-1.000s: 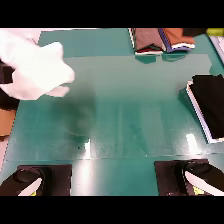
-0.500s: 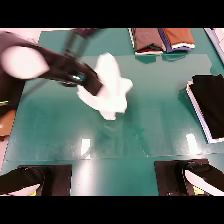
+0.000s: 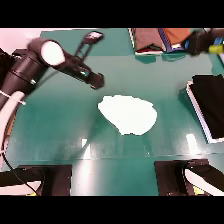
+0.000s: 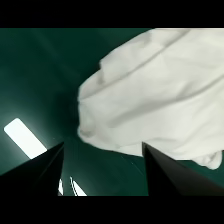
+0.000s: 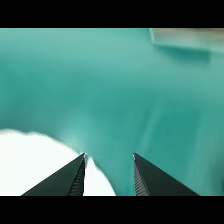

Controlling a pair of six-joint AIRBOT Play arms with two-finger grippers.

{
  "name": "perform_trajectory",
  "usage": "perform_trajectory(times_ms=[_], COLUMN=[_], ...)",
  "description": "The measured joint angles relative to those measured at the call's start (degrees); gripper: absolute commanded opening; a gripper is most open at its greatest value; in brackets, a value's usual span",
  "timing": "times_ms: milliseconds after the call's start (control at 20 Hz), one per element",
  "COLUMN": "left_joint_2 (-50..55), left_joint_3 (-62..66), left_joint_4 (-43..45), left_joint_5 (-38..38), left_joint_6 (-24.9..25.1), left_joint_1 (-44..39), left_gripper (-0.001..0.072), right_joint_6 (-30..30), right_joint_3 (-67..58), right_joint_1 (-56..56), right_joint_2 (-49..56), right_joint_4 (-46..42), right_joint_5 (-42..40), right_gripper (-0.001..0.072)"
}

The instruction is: Fold the shirts.

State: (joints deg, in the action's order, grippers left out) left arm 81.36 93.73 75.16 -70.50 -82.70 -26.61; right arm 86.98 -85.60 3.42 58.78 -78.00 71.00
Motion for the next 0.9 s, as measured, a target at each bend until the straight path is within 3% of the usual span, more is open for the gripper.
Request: perform_trajectory(times_ms=[50, 100, 150, 350, 600, 700, 800, 900], left_joint_2=[0.0, 0.0, 0.02, 0.02, 0.04, 0.04, 0.11, 0.52], left_joint_3=[0.0, 0.0, 0.02, 0.0, 0.0, -0.09, -0.76, -2.43], left_joint_4=[-0.24, -0.37, -0.44, -1.09, -2.86, -3.21, -3.43, -3.54], left_joint_5=[-0.85, -1.68, -2.23, -2.62, -1.14, -1.07, -0.83, -0.52], left_joint_6=[-0.37, -0.61, -0.85, -1.86, -2.32, -2.36, -2.4, -2.45], left_joint_1=[2.69, 5.25, 7.56, 12.35, 13.84, 13.99, 14.08, 14.14], left_gripper=[0.055, 0.055, 0.055, 0.055, 0.055, 0.055, 0.055, 0.0551], right_joint_6=[-0.17, -0.61, -1.11, -3.76, -6.6, -7.04, -7.48, -8.39], right_joint_3=[3.43, 7.65, 11.76, 27.98, 37.31, 38.49, 39.06, 39.17], right_joint_1=[-1.7, -3.78, -5.81, -13.09, -10.93, -8.31, -6.14, -4.79], right_joint_2=[0.0, 0.02, 0.09, 3.61, 12.02, 14.58, 15.96, 16.06], right_joint_4=[0.04, 0.35, 1.09, 7.96, 16.46, 17.84, 18.49, 18.91], right_joint_5=[1.25, 2.14, 2.6, 2.47, -2.43, -4.92, -6.95, -8.37], right_gripper=[0.0352, 0.0456, 0.0506, 0.0504, 0.0493, 0.0336, 0.0023, 0.0021])
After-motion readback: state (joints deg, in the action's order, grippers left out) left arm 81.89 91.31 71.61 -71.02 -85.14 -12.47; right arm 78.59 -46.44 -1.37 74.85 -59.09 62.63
